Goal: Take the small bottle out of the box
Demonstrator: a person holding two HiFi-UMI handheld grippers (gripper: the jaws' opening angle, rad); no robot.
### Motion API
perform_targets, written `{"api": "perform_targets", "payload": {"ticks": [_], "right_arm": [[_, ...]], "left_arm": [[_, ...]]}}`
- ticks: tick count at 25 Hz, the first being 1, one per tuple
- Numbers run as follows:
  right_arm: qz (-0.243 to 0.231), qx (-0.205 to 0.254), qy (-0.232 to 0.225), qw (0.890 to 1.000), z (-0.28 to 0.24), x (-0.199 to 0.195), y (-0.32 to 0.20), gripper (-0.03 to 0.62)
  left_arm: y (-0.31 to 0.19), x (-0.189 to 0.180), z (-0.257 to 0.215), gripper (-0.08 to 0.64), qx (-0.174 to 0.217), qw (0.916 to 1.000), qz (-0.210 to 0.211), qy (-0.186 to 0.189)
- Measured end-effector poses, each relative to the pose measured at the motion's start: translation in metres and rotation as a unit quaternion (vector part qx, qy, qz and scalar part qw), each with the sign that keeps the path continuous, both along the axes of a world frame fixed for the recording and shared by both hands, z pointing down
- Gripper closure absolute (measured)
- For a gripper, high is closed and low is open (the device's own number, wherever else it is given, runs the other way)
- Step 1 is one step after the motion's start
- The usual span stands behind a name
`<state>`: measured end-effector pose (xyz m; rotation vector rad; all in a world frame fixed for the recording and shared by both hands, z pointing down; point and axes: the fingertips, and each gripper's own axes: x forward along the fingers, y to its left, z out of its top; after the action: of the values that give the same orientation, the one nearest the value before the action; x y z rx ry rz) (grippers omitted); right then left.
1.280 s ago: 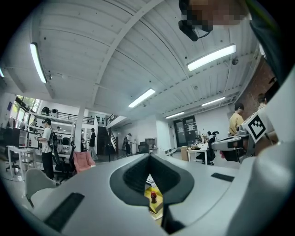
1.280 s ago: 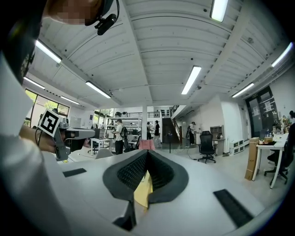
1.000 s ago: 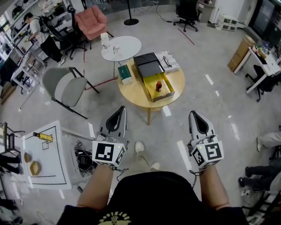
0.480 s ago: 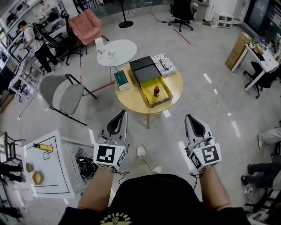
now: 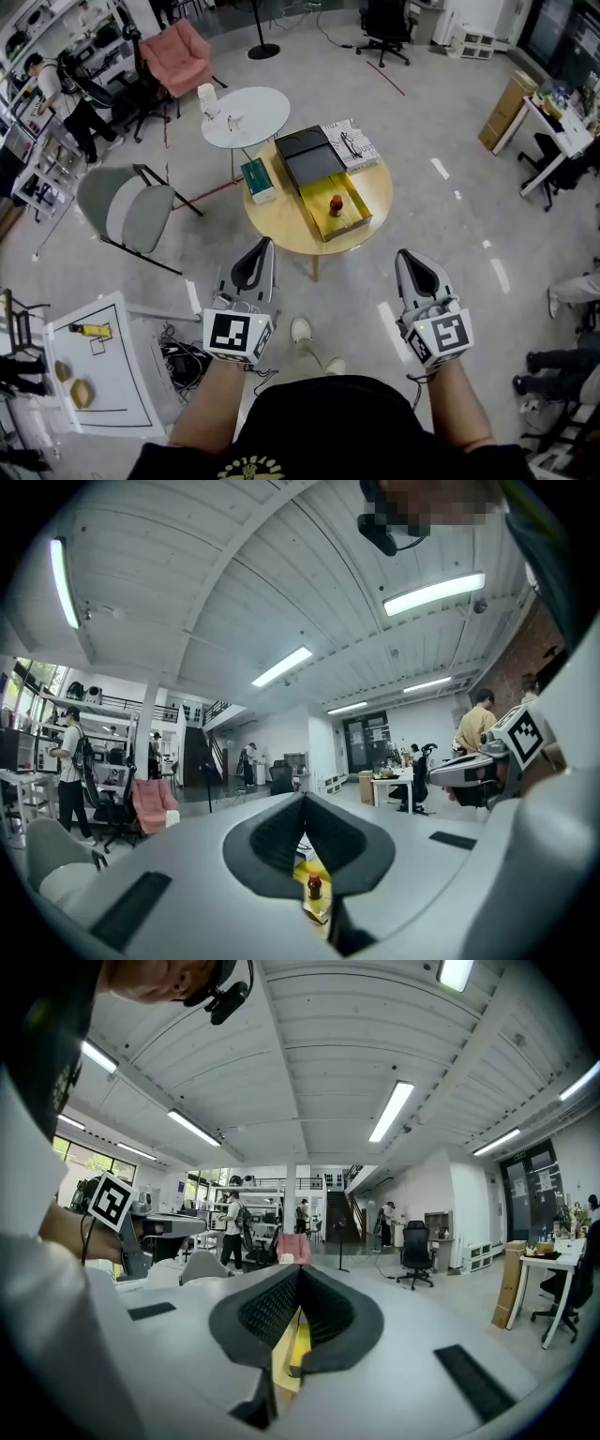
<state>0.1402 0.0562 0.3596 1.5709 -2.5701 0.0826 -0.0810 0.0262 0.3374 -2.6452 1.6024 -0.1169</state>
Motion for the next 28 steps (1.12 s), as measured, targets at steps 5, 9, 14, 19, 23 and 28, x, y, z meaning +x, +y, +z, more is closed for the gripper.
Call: {"api": "perform_targets", "payload": {"ticks": [5,9,14,19,23,28], "right_arm": [[0.004,-0.006,-0.001,1.0,0.002,-0.008,-0.027,0.578],[0.008,-0.008,0.001,1.0,0.001,-0.017,-0.049,0.578],[0.013,-0.007,-0.001,1.0,-0.006,-0.029,-0.078,0.578],[0.026,-0.001,0.001,1.0,-0.008,-0.036,-0.102,0.578],[0.031,0.009,0.006,0.999,-0.014,-0.039,-0.117,0.578],[0.054,0.016,0.011,0.998,-0.021,-0.042,-0.129,0.578]], "left_arm": [[-0.028,-0.005,0.008,0.546,-0.008,0.9999,0.008,0.003],[-0.054,-0.014,0.006,0.546,-0.008,0.9999,0.011,0.008],[-0.085,-0.022,0.001,0.546,-0.002,0.9997,0.02,0.014],[-0.113,-0.027,-0.001,0.546,0.0,0.9993,0.036,0.014],[-0.136,-0.03,-0.005,0.546,0.005,0.9987,0.047,0.017],[-0.159,-0.032,-0.01,0.546,0.01,0.9975,0.067,0.02]]}}
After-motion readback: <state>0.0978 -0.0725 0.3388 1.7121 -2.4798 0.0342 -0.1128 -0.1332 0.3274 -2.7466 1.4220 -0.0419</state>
